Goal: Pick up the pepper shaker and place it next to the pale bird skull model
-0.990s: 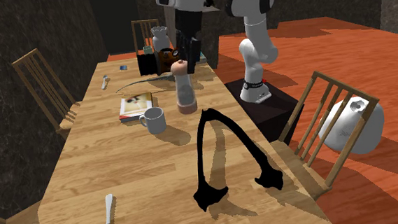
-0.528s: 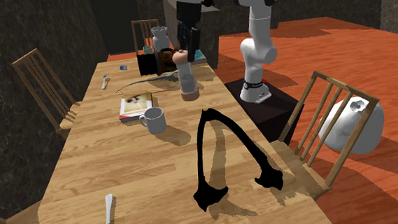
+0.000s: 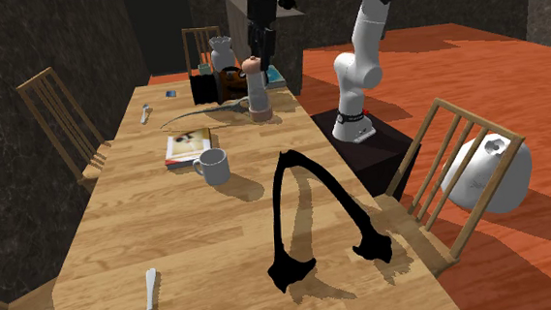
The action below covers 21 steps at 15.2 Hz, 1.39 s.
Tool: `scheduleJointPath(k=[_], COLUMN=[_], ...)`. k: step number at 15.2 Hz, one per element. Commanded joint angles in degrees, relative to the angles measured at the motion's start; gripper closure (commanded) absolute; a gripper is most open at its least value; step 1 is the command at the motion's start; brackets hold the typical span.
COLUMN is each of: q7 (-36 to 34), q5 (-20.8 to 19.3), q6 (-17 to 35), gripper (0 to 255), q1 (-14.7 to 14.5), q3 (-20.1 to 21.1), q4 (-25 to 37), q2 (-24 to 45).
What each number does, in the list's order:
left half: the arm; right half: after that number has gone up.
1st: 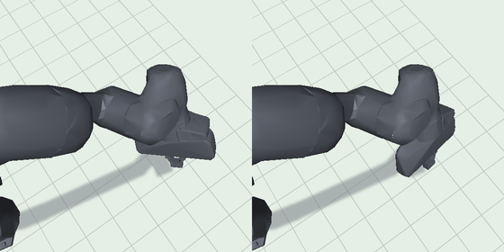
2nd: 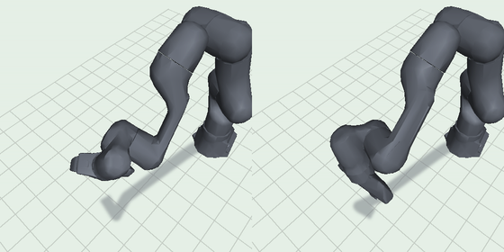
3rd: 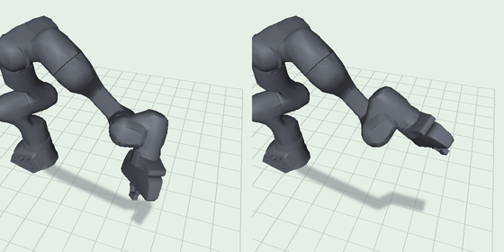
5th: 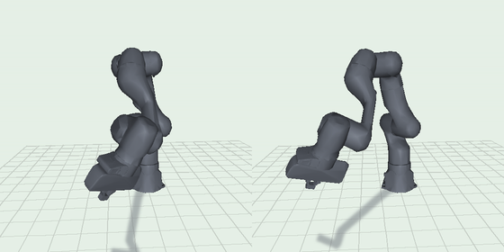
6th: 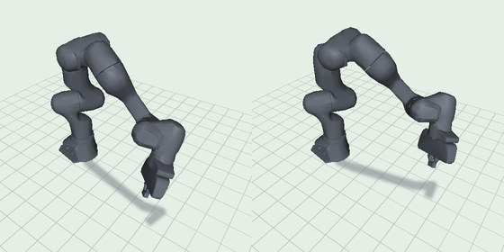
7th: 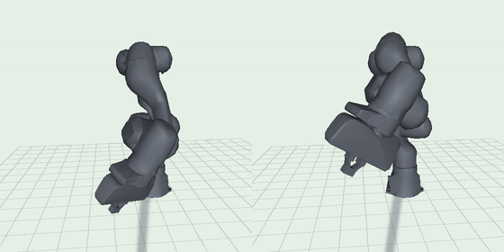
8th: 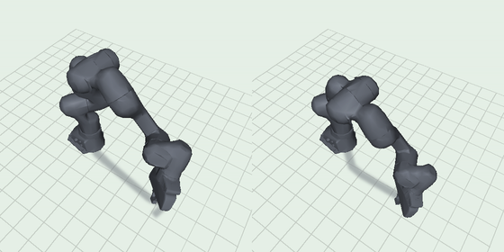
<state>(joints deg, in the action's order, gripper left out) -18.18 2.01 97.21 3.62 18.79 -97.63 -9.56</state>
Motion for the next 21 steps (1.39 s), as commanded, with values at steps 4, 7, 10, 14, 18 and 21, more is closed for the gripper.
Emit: scheduleJointPath(k=[4,7,10,14,18,21], q7=[7.0,11.2,15.2,20.6,25.9,29.9], q5=[2.3,2.7,2.6,1.8,0.5,-0.7], q6=[0.0,-0.3,-0.8,-1.7,-2.6,-3.3], gripper=[255,255,255,255,255,255], q1=[1.8,2.8,3.7,5.1,6.6,7.7], q3=[-4.7,-7.8,-10.9,-15.1,-19.4,-22.7], q4=[-7.9,-11.7,-14.8,-18.0,-20.1,-21.1], q2=[-8.0,-11.9,-15.3,-19.0,-21.8,-23.3])
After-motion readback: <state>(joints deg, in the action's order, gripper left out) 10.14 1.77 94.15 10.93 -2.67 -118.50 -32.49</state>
